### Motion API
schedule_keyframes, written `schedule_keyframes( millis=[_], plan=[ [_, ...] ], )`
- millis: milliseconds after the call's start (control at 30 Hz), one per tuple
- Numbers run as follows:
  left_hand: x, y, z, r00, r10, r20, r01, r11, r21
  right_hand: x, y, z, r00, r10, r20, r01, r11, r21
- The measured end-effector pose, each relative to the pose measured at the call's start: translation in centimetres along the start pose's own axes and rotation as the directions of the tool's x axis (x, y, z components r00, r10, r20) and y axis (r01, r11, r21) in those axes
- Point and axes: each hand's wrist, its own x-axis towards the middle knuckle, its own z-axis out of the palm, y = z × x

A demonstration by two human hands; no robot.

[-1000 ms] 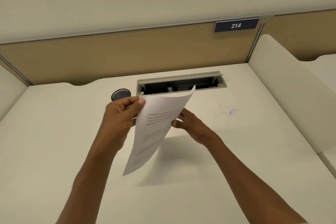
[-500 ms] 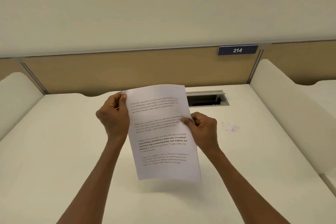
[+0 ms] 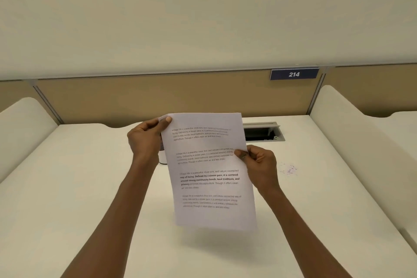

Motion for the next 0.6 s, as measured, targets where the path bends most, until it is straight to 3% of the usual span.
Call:
schedule_keyframes(
  millis=[133, 267, 600],
  plan=[
    [0.1, 0.3, 0.2, 0.998, -0.039, 0.042, 0.039, 0.999, -0.008, 0.1, -0.4, -0.7, 0.994, 0.081, 0.067, -0.083, 0.996, 0.020],
    [0.1, 0.1, 0.8, 0.998, -0.046, 0.045, 0.047, 0.999, -0.008, 0.1, -0.6, -1.1, 0.991, 0.071, 0.112, -0.068, 0.997, -0.026],
    [0.3, 0.0, 1.6, 0.991, -0.114, 0.065, 0.123, 0.979, -0.165, 0.3, -0.8, -2.1, 0.974, 0.124, 0.189, -0.116, 0.992, -0.052]
  ],
)
